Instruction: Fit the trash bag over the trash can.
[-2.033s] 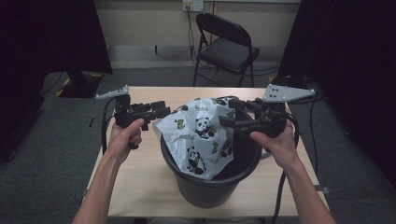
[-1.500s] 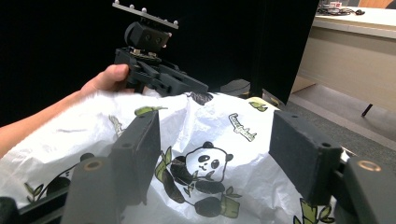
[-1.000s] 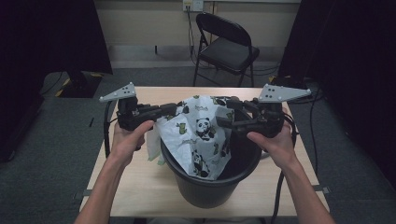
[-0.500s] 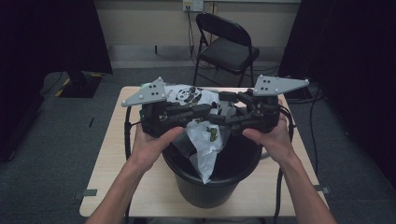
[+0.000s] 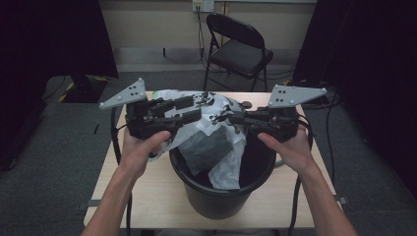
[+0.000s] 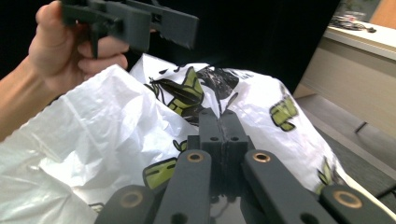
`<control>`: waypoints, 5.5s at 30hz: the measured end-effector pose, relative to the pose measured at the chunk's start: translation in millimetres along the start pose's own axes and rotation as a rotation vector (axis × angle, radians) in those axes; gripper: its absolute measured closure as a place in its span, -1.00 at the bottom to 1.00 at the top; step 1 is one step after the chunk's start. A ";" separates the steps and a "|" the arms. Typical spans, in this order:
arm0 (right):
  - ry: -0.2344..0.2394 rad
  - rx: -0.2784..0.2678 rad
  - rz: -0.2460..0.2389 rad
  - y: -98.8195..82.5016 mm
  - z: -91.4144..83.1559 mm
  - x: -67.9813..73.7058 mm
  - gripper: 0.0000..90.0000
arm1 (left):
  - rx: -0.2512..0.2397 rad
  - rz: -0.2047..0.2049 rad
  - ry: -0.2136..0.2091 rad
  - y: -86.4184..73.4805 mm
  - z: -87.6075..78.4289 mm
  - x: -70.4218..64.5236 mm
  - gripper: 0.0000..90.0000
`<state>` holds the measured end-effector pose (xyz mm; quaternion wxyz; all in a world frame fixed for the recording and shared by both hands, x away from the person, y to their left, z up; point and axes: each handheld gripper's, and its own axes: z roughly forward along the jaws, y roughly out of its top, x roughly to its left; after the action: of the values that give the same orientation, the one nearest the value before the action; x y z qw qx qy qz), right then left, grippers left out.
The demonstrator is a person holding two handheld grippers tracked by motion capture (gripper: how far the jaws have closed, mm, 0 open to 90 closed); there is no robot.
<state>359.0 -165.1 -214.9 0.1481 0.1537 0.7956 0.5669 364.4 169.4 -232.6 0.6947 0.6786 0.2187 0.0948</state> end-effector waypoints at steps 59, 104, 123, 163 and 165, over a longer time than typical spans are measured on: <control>0.101 -0.030 0.032 -2.8 8.7 -8.3 1.00 | 0.069 0.044 -0.170 5.0 31.0 -29.8 1.00; 0.000 -0.130 0.043 -1.8 -6.2 -4.5 -0.45 | 0.134 0.085 -0.216 -4.9 45.9 -39.5 0.98; 0.113 -0.070 -0.032 -8.6 -5.9 5.1 0.95 | -0.011 0.100 -0.100 1.7 25.3 -32.8 0.21; 0.151 -0.046 -0.047 -13.1 -5.5 7.0 0.88 | 0.038 0.190 -0.179 1.8 33.0 -21.3 0.44; 0.151 -0.051 -0.041 -13.2 -5.6 6.8 0.88 | 0.052 0.214 -0.159 0.8 34.9 -23.7 0.48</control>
<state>349.5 -171.2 -226.1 0.1031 0.0902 0.7929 0.5938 358.6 127.9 -228.3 0.6779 0.7214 0.0916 0.1083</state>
